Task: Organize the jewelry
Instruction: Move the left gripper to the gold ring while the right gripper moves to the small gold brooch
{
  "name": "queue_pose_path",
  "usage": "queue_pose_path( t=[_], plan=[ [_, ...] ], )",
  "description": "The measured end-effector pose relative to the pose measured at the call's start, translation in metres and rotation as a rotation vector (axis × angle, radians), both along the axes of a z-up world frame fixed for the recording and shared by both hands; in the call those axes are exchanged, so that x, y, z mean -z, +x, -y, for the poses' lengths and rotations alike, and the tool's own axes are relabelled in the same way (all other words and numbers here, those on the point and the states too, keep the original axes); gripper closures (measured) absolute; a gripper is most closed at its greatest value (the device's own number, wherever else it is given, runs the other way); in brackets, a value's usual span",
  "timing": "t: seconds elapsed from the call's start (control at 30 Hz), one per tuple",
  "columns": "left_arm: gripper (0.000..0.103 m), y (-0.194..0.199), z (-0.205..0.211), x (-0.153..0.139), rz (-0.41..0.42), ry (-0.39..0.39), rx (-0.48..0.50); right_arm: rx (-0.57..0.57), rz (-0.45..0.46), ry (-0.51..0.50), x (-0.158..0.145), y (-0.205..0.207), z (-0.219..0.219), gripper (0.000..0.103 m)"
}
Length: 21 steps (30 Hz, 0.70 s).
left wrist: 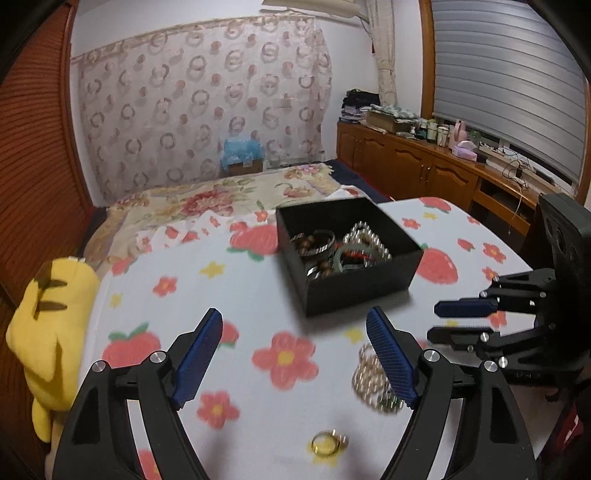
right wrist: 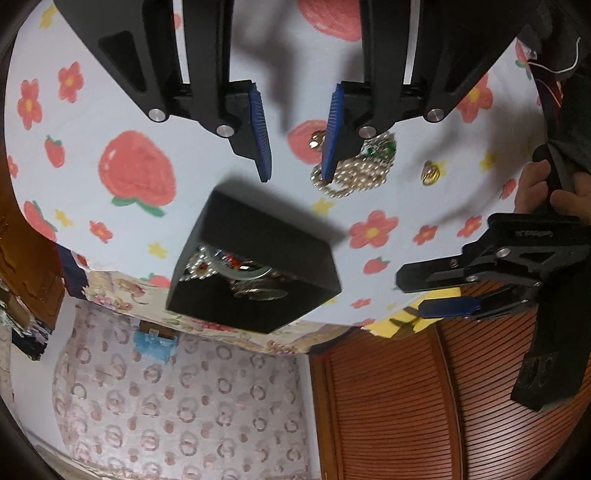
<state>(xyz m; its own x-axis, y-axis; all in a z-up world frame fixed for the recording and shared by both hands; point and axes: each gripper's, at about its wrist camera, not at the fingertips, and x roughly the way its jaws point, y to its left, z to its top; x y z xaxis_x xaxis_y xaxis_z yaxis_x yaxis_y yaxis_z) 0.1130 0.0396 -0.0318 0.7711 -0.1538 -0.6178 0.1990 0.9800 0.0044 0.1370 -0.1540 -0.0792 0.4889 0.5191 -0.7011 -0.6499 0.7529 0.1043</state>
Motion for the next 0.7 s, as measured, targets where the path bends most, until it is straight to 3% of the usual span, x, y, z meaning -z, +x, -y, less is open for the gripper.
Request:
queue_pose_path(
  t=[0.57,0.7],
  plan=[
    [0.026,-0.04,-0.017,0.044,-0.127,-0.062,-0.009,-0.062,-0.019,-0.141,0.021,-0.005,-0.028,0.073],
    [0.032,-0.046,-0.009,0.05,-0.147,-0.049,0.018,-0.062,-0.011,-0.146,0.024,-0.005,-0.029,0.085]
  ],
)
